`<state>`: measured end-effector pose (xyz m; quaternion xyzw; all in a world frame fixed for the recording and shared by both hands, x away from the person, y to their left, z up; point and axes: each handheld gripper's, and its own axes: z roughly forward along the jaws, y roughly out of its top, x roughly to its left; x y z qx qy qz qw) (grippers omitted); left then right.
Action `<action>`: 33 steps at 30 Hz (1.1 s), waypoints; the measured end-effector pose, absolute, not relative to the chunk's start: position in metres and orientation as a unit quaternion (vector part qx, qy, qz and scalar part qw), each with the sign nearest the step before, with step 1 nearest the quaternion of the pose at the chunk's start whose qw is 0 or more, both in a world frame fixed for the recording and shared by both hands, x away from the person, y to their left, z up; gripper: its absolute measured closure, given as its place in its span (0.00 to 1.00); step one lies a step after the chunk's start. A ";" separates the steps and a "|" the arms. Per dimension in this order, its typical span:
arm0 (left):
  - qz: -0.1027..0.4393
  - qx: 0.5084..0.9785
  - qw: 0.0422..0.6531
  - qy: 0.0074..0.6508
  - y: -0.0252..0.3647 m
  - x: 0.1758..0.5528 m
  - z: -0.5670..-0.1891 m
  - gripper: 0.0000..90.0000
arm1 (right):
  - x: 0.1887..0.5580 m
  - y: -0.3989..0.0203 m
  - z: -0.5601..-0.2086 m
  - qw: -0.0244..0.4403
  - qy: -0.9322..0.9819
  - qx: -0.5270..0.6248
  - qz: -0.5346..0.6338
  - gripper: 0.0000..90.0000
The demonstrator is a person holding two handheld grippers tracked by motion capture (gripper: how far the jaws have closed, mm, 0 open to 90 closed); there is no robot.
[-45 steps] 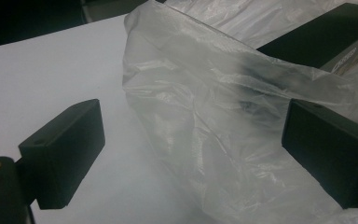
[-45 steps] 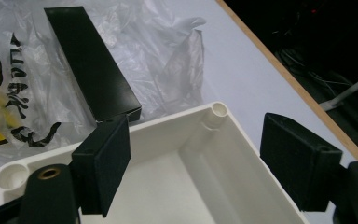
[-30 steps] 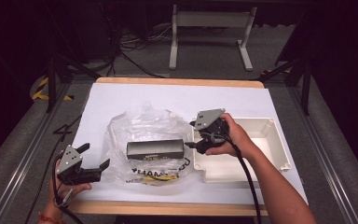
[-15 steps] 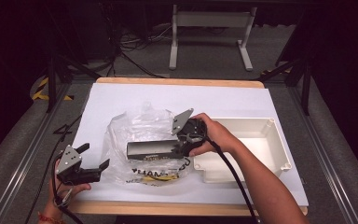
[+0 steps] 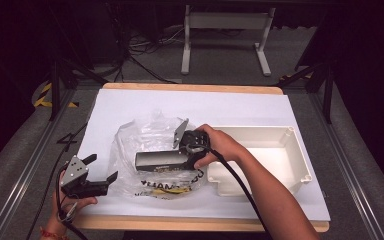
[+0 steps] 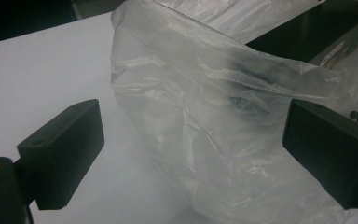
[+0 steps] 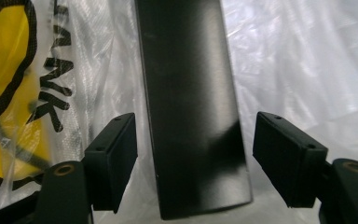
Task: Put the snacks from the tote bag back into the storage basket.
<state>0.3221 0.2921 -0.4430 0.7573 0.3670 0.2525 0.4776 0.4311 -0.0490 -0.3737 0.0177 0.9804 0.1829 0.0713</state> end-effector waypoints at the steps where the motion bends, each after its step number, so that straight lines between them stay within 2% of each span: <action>1: 0.252 0.757 0.478 0.368 0.292 0.322 -0.443 0.07 | 0.432 -0.048 -0.376 0.072 0.981 0.020 0.177 0.37; 9: 0.250 0.757 0.477 0.369 0.293 0.323 -0.444 0.07 | 0.434 -0.043 -0.383 0.063 0.983 0.015 0.173 0.46; 33: 0.251 0.753 0.481 0.372 0.297 0.323 -0.442 0.06 | 0.418 -0.052 -0.364 0.100 0.970 -0.006 0.223 0.48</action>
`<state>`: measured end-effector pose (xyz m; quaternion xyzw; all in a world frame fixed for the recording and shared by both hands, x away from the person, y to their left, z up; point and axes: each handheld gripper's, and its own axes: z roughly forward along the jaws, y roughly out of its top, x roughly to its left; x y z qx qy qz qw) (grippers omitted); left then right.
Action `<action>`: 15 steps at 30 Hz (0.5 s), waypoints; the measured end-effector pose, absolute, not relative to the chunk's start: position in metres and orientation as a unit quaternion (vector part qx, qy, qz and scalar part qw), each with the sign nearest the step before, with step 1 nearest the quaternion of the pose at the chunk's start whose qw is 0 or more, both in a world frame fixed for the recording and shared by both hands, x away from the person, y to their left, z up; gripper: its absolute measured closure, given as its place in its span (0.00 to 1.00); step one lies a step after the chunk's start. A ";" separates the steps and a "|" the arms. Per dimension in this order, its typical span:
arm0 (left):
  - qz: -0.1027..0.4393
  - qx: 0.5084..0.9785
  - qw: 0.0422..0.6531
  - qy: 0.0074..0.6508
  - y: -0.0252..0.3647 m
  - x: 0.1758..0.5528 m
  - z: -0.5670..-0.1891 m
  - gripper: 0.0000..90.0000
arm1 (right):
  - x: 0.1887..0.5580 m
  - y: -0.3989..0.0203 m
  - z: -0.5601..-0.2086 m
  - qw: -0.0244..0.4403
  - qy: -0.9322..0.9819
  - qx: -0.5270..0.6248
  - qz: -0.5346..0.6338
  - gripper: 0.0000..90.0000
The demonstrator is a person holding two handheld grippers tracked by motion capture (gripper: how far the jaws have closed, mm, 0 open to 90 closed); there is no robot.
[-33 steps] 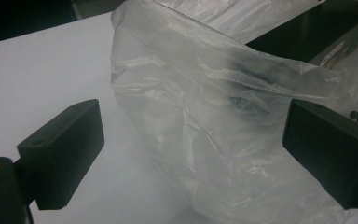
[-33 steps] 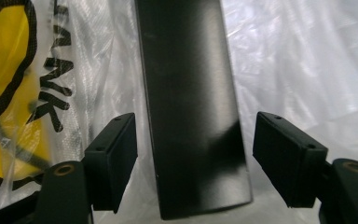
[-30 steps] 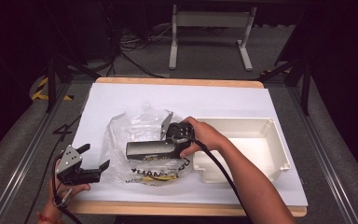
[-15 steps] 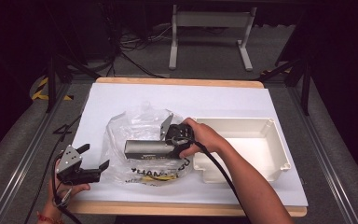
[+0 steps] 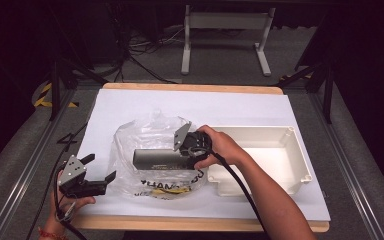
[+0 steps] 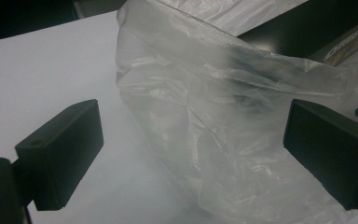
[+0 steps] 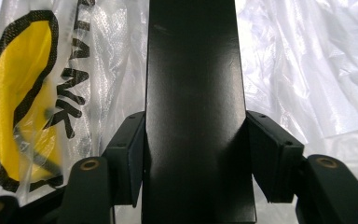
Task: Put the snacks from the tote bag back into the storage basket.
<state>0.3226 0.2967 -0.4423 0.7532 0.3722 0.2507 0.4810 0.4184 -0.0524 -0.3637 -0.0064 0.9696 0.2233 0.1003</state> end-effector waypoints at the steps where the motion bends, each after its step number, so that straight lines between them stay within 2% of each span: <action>1: 0.249 0.753 0.482 0.372 0.297 0.323 -0.442 0.06 | 0.418 -0.053 -0.362 0.100 0.970 -0.006 0.223 0.48; 15: 0.249 0.753 0.480 0.375 0.298 0.324 -0.444 0.06 | 0.413 -0.061 -0.343 0.129 0.959 -0.007 0.252 0.48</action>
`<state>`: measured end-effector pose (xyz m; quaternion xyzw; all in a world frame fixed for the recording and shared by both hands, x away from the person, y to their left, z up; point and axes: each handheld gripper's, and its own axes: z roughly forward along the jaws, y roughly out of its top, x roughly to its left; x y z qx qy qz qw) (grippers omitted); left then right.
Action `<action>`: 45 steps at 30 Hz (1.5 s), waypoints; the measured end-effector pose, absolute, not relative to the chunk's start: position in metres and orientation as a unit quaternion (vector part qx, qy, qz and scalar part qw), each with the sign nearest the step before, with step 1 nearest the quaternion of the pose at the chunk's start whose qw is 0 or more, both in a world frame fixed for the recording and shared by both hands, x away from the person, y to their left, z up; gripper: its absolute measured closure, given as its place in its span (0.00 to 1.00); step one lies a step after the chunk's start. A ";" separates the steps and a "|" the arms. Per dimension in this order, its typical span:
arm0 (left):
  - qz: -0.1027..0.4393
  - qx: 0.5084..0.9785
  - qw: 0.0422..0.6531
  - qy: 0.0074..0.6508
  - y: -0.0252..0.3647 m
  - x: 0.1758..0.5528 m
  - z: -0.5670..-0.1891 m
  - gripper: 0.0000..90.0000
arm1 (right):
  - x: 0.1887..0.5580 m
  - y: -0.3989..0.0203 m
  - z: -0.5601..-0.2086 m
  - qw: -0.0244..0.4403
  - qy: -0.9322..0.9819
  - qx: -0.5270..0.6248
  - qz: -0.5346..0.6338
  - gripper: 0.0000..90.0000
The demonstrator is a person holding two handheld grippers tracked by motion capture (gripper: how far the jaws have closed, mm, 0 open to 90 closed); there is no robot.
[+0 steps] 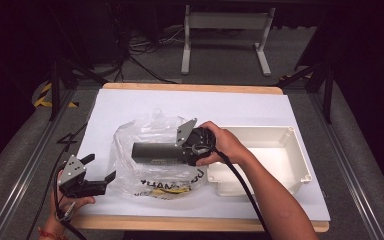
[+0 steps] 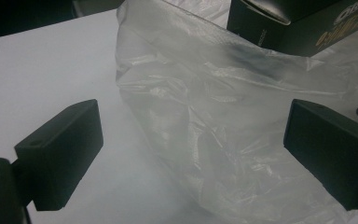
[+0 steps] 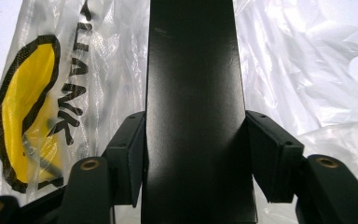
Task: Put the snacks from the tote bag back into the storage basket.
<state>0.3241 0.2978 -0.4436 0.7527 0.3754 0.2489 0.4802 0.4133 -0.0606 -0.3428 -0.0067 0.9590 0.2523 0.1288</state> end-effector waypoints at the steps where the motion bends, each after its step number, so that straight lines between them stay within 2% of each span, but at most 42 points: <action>1: 0.248 0.753 0.480 0.376 0.298 0.324 -0.444 0.06 | 0.413 -0.061 -0.341 0.129 0.959 -0.008 0.253 0.48; 19: 0.245 0.757 0.473 0.377 0.298 0.327 -0.447 0.06 | 0.404 -0.085 -0.301 0.164 0.949 0.001 0.270 0.48; 45: 0.250 0.753 0.474 0.383 0.299 0.326 -0.446 0.06 | 0.393 -0.120 -0.294 0.168 0.946 0.008 0.279 0.48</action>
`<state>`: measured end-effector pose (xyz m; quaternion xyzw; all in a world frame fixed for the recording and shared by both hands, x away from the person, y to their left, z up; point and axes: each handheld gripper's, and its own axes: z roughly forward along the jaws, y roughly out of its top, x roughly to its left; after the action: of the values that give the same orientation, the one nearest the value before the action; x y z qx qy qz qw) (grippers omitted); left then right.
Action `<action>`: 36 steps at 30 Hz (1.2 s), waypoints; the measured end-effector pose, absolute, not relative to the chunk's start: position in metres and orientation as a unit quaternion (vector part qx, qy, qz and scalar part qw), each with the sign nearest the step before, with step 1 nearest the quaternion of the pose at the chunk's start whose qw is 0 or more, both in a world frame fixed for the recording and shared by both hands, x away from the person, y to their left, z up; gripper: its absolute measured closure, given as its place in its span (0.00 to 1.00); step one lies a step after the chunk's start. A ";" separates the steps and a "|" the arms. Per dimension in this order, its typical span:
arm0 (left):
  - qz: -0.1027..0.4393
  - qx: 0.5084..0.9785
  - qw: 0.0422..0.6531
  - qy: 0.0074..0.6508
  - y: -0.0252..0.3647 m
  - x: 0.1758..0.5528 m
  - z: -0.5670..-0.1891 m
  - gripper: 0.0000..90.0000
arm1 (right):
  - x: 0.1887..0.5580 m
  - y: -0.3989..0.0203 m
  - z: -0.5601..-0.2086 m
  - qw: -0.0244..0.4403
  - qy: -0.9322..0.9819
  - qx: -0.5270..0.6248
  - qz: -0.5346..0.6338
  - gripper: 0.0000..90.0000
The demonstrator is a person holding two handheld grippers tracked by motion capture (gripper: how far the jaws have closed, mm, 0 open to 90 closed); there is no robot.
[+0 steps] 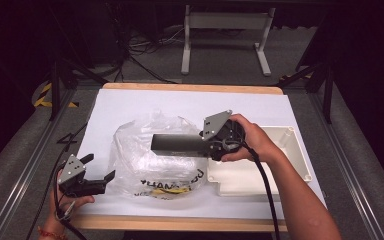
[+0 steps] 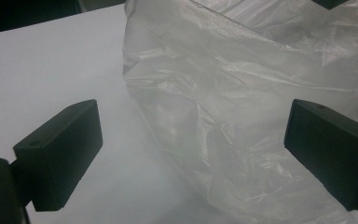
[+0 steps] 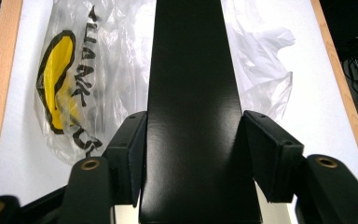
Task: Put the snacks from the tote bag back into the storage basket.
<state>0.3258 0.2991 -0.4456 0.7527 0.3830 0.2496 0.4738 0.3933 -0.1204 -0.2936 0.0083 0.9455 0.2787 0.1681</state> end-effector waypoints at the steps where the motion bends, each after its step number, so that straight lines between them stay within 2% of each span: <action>1: 0.250 0.753 0.474 0.383 0.299 0.326 -0.446 0.06 | 0.393 -0.122 -0.293 0.168 0.945 0.007 0.280 0.48; 9: 0.251 0.750 0.475 0.384 0.299 0.326 -0.445 0.06 | 0.389 -0.140 -0.289 0.168 0.943 0.013 0.288 0.48; 20: 0.252 0.749 0.475 0.386 0.303 0.326 -0.443 0.06 | 0.383 -0.200 -0.277 0.188 0.932 0.048 0.305 0.48; 26: 0.254 0.747 0.476 0.389 0.304 0.327 -0.442 0.05 | 0.380 -0.229 -0.275 0.183 0.929 0.061 0.315 0.48; 36: 0.256 0.752 0.467 0.389 0.303 0.327 -0.443 0.05 | 0.381 -0.263 -0.271 0.187 0.930 0.086 0.305 0.48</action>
<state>0.3269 0.3031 -0.4433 0.7519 0.3886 0.2557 0.4671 0.3814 -0.2626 -0.2713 0.0864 0.9299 0.3047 0.1868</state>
